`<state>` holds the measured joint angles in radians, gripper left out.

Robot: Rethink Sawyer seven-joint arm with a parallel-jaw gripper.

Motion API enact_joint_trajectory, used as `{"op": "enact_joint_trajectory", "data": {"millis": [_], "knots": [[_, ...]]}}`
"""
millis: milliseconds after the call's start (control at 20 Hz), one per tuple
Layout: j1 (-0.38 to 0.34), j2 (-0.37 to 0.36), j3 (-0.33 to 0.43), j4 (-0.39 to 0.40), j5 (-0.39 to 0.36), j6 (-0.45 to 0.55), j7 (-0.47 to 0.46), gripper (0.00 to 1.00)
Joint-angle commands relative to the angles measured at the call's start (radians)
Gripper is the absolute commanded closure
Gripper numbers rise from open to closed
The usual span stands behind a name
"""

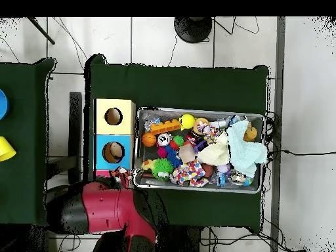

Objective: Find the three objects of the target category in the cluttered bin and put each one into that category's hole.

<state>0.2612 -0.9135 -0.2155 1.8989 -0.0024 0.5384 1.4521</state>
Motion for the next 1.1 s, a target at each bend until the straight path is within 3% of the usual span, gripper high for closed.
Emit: {"op": "enact_joint_trajectory", "data": {"millis": [50, 1100], "knots": [[0.002, 0.053, -0.007, -0.015, 0.014, -0.015, 0.259, 1.00], [0.070, 0.104, -0.068, -0.093, 0.001, 0.018, 0.250, 1.00]]}}
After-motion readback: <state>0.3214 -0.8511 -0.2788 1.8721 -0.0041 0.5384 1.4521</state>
